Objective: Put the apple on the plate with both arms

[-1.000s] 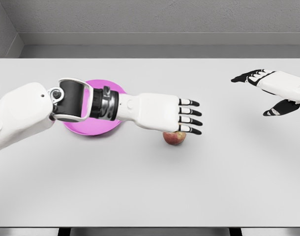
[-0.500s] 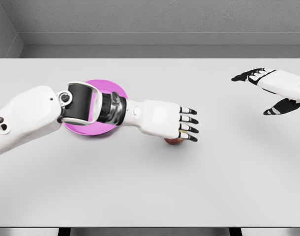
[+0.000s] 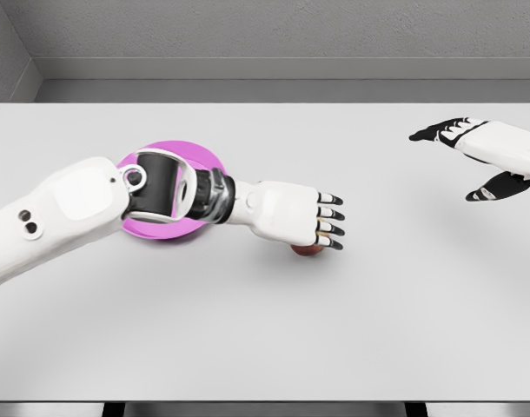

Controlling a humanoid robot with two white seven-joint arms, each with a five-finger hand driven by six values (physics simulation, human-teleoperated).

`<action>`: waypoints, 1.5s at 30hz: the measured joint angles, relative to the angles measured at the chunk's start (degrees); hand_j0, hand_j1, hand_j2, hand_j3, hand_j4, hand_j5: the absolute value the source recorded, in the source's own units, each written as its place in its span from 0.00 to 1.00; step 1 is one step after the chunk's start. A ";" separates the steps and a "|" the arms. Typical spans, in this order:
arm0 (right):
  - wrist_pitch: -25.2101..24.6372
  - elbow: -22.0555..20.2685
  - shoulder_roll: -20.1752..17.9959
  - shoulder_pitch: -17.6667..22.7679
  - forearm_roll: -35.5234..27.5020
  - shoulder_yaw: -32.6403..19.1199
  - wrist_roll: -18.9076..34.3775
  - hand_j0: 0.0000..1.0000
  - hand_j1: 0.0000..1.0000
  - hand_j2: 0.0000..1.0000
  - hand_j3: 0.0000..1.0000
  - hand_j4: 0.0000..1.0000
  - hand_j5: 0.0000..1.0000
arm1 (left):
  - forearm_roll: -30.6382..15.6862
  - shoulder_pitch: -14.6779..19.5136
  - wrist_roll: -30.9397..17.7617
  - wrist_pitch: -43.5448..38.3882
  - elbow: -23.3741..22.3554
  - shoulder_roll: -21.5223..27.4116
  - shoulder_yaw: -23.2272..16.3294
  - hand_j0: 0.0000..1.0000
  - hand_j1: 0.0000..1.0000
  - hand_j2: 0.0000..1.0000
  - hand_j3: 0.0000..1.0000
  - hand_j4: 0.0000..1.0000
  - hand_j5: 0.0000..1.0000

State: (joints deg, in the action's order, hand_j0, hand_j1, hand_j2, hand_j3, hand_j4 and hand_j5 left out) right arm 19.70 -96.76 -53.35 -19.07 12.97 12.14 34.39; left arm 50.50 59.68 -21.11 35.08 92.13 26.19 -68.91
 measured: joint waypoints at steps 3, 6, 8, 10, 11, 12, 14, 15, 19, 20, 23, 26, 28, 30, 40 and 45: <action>0.00 0.00 0.01 0.00 0.00 0.00 0.00 1.00 1.00 1.00 1.00 1.00 1.00 | 0.69 0.00 -0.01 0.00 -0.10 -0.38 -0.28 1.00 1.00 1.00 1.00 1.00 1.00; 0.00 0.00 0.02 0.00 0.00 0.00 0.00 1.00 1.00 1.00 1.00 1.00 1.00 | 1.79 -0.09 -0.04 0.00 -0.77 -1.06 -0.68 1.00 1.00 1.00 1.00 1.00 1.00; 0.00 -0.02 0.00 0.00 0.00 0.00 0.00 1.00 1.00 1.00 1.00 1.00 1.00 | 2.27 -0.09 -0.68 -0.01 -1.29 -1.72 -0.94 1.00 1.00 1.00 1.00 1.00 1.00; 0.00 -0.05 0.01 0.09 0.00 0.00 0.00 1.00 1.00 1.00 1.00 1.00 1.00 | 2.50 -0.70 -1.65 0.00 -1.90 -2.13 -1.10 1.00 1.00 1.00 1.00 1.00 1.00; 0.00 -0.06 0.01 0.18 0.00 0.00 0.00 1.00 1.00 1.00 1.00 1.00 1.00 | 2.60 -0.79 -1.96 0.00 -2.19 -2.36 -1.13 1.00 1.00 1.00 1.00 1.00 1.00; 0.00 -0.07 0.00 0.26 0.00 0.00 0.00 1.00 1.00 1.00 1.00 1.00 1.00 | 2.66 -0.79 -2.18 0.00 -2.42 -2.54 -1.17 1.00 1.00 1.00 1.00 1.00 1.00; 0.00 -0.08 -0.01 0.26 0.00 0.00 0.00 1.00 1.00 1.00 1.00 1.00 1.00 | 2.71 -0.88 -2.90 0.00 -2.84 -2.76 -1.22 1.00 1.00 1.00 1.00 1.00 1.00; 0.00 -0.08 -0.02 0.26 0.00 0.00 0.00 1.00 1.00 1.00 1.00 1.00 1.00 | 2.74 -0.88 -3.26 0.00 -3.18 -2.83 -1.24 1.00 1.00 1.00 1.00 1.00 1.00; 0.00 -0.04 -0.01 0.09 0.00 0.00 0.00 1.00 1.00 1.00 1.00 1.00 1.00 | 2.80 -0.88 -4.08 -0.01 -4.42 -2.99 -1.21 1.00 1.00 1.00 1.00 1.00 1.00; 0.00 -0.03 0.00 0.09 0.00 0.00 0.00 1.00 1.00 1.00 1.00 1.00 1.00 | 2.80 -0.88 -4.16 -0.02 -4.71 -3.01 -1.20 1.00 1.00 1.00 1.00 1.00 1.00; 0.00 -0.01 -0.02 0.35 0.00 0.00 0.00 1.00 1.00 1.00 1.00 1.00 1.00 | 2.82 -0.88 -4.30 -0.02 -5.28 -3.21 -1.15 1.00 1.00 1.00 1.00 1.00 1.00; 0.00 -0.01 -0.06 0.53 0.00 0.00 0.00 1.00 1.00 1.00 1.00 1.00 1.00 | 2.75 -0.88 -4.35 -0.01 -5.54 -3.51 -1.12 1.00 1.00 1.00 1.00 1.00 1.00; 0.00 0.00 -0.07 0.53 0.00 0.00 0.00 1.00 1.00 1.00 1.00 1.00 1.00 | 2.64 -0.88 -4.33 -0.01 -5.92 -3.81 -1.03 1.00 1.00 1.00 1.00 1.00 1.00; 0.01 0.00 -0.06 0.53 0.00 0.00 0.00 1.00 1.00 1.00 1.00 1.00 1.00 | 2.44 -0.88 -4.28 0.00 -6.13 -4.12 -0.92 1.00 1.00 1.00 1.00 1.00 1.00; 0.00 0.00 -0.03 0.53 0.00 0.00 0.00 1.00 1.00 1.00 1.00 1.00 1.00 | 0.04 -0.88 -3.75 0.00 -6.34 -4.48 -0.69 1.00 1.00 1.00 1.00 1.00 1.00; 0.00 -0.04 -0.03 0.53 0.00 0.00 0.00 1.00 1.00 1.00 1.00 1.00 1.00 | 0.05 -0.88 -3.76 0.01 -8.25 -5.61 -1.00 1.00 1.00 1.00 1.00 1.00 1.00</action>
State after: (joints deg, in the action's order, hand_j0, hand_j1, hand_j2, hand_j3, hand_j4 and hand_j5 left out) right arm 19.70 -96.79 -53.37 -18.54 12.97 12.13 34.39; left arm 50.55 58.80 -24.87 35.09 83.89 20.58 -69.91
